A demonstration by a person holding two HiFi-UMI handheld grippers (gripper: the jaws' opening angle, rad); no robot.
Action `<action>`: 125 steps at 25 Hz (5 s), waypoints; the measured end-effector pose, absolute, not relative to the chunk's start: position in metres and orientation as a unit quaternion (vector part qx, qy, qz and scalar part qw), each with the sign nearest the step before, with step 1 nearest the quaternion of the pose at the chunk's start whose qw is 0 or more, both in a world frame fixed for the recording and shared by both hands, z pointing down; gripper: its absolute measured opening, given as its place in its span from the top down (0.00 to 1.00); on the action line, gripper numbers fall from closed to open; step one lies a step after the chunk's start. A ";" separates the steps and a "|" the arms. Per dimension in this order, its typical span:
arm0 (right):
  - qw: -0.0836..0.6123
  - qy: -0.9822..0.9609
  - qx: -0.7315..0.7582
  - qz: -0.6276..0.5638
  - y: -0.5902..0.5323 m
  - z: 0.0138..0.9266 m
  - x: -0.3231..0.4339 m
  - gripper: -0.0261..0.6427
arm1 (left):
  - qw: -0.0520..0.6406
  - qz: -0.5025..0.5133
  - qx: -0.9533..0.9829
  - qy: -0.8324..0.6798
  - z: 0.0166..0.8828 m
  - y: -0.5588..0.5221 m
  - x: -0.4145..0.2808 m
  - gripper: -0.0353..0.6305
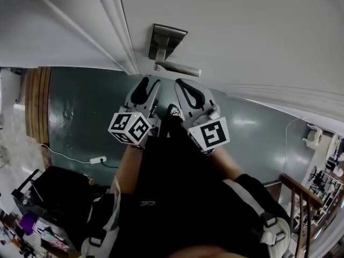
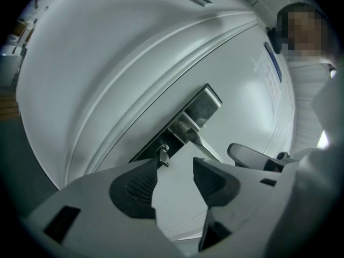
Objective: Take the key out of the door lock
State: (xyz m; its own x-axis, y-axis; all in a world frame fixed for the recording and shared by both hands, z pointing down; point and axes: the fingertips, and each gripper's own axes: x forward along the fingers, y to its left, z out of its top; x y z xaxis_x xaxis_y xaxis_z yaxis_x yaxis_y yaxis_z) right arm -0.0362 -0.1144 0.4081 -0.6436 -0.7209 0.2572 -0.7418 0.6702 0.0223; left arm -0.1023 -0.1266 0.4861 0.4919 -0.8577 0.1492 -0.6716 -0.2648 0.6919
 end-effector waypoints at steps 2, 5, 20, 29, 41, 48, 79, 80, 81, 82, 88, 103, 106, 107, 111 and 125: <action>0.113 -0.904 0.410 0.038 -0.115 0.405 -0.036 0.95 | 0.373 -0.141 0.782 -0.480 0.489 -0.131 -0.101 0.62; 0.116 -0.899 0.421 0.043 -0.115 0.406 -0.032 0.95 | 0.383 -0.152 0.780 -0.471 0.492 -0.137 -0.099 0.62; 0.119 -0.886 0.446 0.041 -0.123 0.405 -0.024 0.95 | 0.456 -0.214 0.748 -0.432 0.509 -0.167 -0.090 0.63; 0.117 -0.885 0.449 0.042 -0.127 0.405 -0.019 0.95 | 0.480 -0.247 0.729 -0.421 0.510 -0.182 -0.085 0.66; 0.107 -0.886 0.449 0.052 -0.132 0.408 -0.008 0.95 | 0.487 -0.279 0.704 -0.435 0.510 -0.192 -0.085 0.77; 0.107 -0.888 0.444 0.056 -0.131 0.409 -0.005 0.95 | 0.505 -0.303 0.679 -0.438 0.512 -0.193 -0.086 0.84; 0.105 -0.885 0.451 0.051 -0.117 0.407 0.008 0.95 | 0.533 -0.365 0.635 -0.424 0.512 -0.203 -0.088 0.89; 0.105 -0.885 0.451 0.051 -0.116 0.407 0.009 0.95 | 0.533 -0.365 0.634 -0.424 0.512 -0.203 -0.088 0.89; 0.105 -0.885 0.451 0.051 -0.115 0.407 0.009 0.95 | 0.534 -0.367 0.633 -0.424 0.512 -0.203 -0.088 0.89; 0.105 -0.885 0.451 0.051 -0.115 0.407 0.009 0.95 | 0.534 -0.368 0.632 -0.424 0.512 -0.203 -0.088 0.89; 0.105 -0.885 0.451 0.053 -0.113 0.407 0.010 0.95 | 0.533 -0.360 0.631 -0.433 0.513 -0.202 -0.089 0.89; 0.105 -0.884 0.453 0.052 -0.117 0.405 0.015 0.95 | 0.538 -0.372 0.622 -0.431 0.513 -0.201 -0.090 0.89; 0.105 -0.884 0.453 0.051 -0.116 0.406 0.016 0.95 | 0.539 -0.369 0.622 -0.432 0.514 -0.200 -0.090 0.89; 0.105 -0.884 0.453 0.051 -0.116 0.406 0.016 0.95 | 0.541 -0.367 0.622 -0.431 0.516 -0.200 -0.090 0.89; 0.102 -0.881 0.458 0.053 -0.114 0.403 0.020 0.95 | 0.533 -0.371 0.628 -0.430 0.510 -0.200 -0.089 0.89; 0.098 -0.884 0.455 0.050 -0.116 0.400 0.020 0.95 | 0.541 -0.367 0.621 -0.432 0.512 -0.191 -0.090 0.89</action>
State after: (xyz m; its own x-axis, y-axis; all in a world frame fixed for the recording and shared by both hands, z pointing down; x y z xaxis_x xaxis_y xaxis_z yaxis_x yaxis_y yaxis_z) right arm 0.0200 -0.1159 0.3998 -0.5662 -0.7946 0.2192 -0.8142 0.5806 0.0019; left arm -0.0896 -0.1907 0.5117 0.3583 -0.9335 0.0117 -0.1393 -0.0411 0.9894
